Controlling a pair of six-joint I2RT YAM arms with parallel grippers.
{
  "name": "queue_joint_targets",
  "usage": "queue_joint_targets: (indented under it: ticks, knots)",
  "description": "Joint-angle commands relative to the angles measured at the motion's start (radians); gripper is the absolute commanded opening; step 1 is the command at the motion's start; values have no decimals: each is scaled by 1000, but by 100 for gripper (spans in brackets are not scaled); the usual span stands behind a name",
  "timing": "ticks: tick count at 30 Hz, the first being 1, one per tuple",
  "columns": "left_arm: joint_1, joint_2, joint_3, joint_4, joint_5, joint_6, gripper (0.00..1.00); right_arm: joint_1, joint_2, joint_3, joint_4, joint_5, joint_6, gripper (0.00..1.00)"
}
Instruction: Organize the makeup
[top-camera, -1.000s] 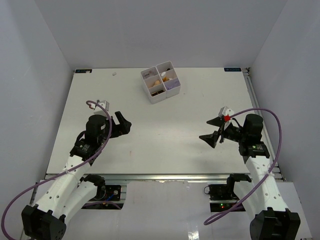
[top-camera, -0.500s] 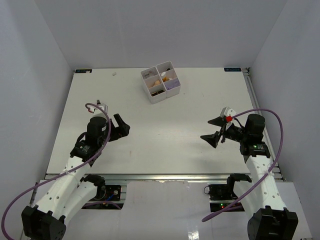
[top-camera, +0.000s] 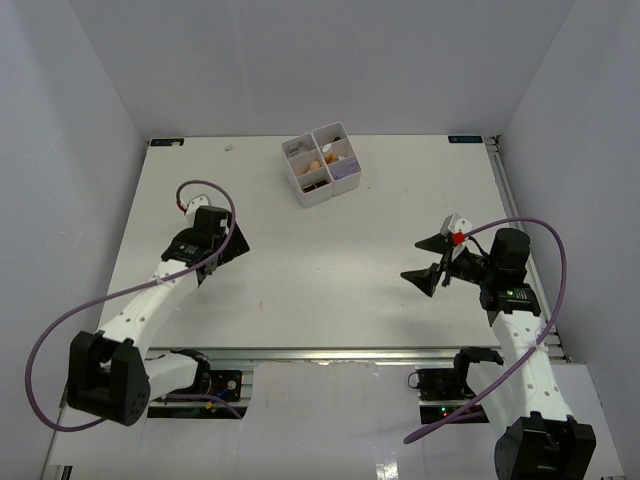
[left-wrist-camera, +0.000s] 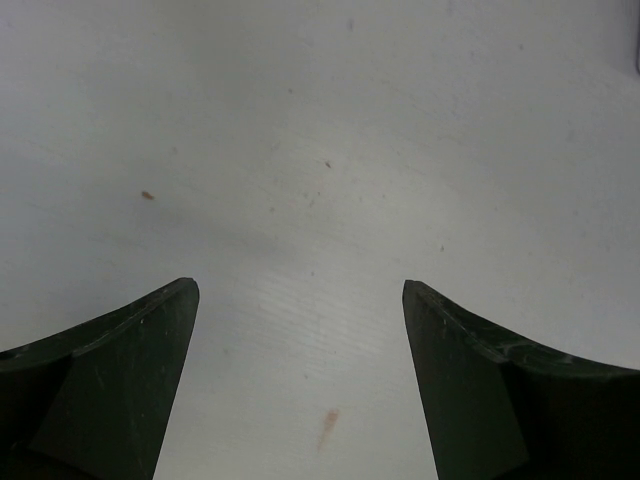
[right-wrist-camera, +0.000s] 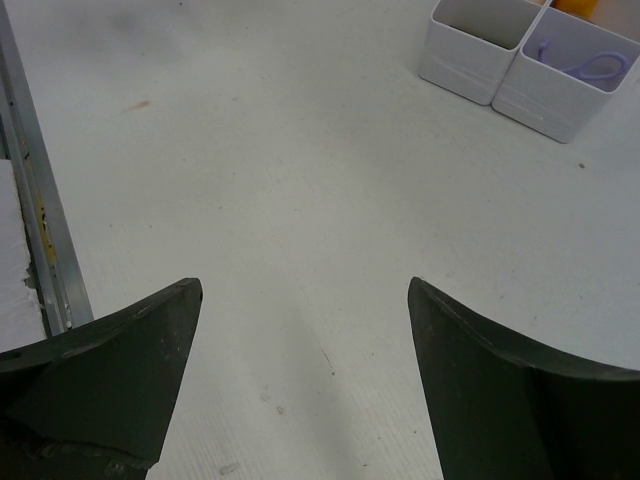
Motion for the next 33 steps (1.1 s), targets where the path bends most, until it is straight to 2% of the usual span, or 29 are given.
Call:
queue_joint_targets:
  ticks: [1, 5, 10, 19, 25, 30, 33]
  knots:
    - [82, 145, 141, 49, -75, 98, 93, -4, -12, 5, -1, -27, 2, 90]
    - [176, 317, 261, 63, -53, 206, 89, -4, -15, 6, -2, -32, 7, 90]
    - [240, 476, 424, 57, -52, 265, 84, -4, -11, 8, -1, -43, 14, 90]
    - [265, 731, 618, 40, -50, 311, 79, -4, -2, 8, 3, -43, 17, 90]
    - [282, 799, 641, 34, -19, 299, 78, -3, 3, 9, 3, -43, 18, 90]
    - [318, 820, 622, 41, -5, 294, 73, -3, 8, 10, 4, -42, 18, 90]
    - [324, 820, 603, 48, 9, 288, 66, -4, 9, 9, 4, -39, 18, 90]
